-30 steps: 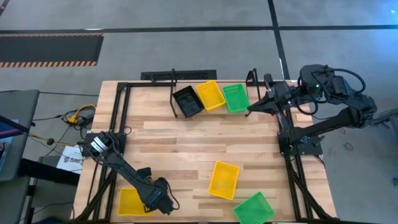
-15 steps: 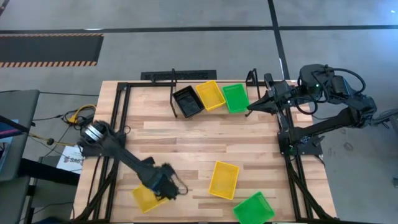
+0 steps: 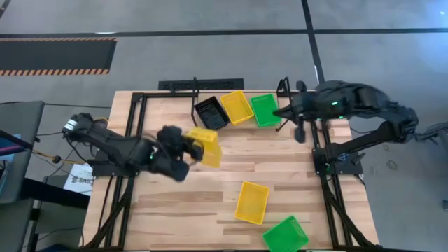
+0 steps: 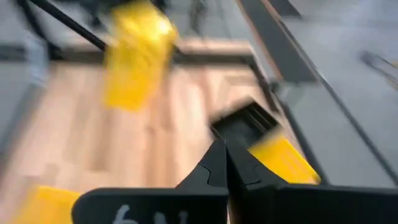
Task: Stack baskets on shelf by color
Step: Stack the left yellow bin on top of the yellow bin on the shelf
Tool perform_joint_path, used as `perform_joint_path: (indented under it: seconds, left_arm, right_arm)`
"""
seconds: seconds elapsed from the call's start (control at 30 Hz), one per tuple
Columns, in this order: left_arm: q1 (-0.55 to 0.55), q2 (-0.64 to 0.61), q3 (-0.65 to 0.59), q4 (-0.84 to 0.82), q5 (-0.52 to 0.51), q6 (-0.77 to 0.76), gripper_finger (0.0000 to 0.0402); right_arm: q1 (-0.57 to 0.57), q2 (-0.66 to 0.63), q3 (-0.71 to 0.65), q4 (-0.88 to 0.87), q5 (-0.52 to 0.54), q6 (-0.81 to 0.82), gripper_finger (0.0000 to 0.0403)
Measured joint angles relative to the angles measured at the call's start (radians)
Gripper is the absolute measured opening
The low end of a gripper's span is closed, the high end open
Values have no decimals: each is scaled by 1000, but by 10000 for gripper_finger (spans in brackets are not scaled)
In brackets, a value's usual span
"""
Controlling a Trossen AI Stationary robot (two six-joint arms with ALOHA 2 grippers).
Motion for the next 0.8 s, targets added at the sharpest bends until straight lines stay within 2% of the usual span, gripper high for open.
perform_joint_path:
  seconds: [0.1, 0.17, 0.3, 0.4, 0.57, 0.7, 0.8]
  left_arm:
    - [76, -16, 0, 137, -8, 172, 0]
    - [129, -15, 0, 232, -2, 293, 0]
    - [229, -1, 1, 406, -4, 487, 0]
    - [294, 5, 0, 472, 5, 584, 0]
    - [401, 21, 0, 499, 47, 632, 0]
    - [490, 39, 0, 498, 156, 626, 0]
    - [537, 57, 1, 535, 211, 636, 0]
  right_arm:
    - [1, 45, -3, -39, 142, 12, 3]
    - [1, 74, -3, -55, 189, 24, 3]
    - [1, 154, -2, 3, 192, 24, 2]
    - [2, 214, -2, 89, 187, 3, 4]
    - [22, 285, -2, 210, 209, -11, 16]
    - [76, 331, -2, 293, 337, -42, 33]
    - [112, 363, -1, 316, 470, -59, 49]
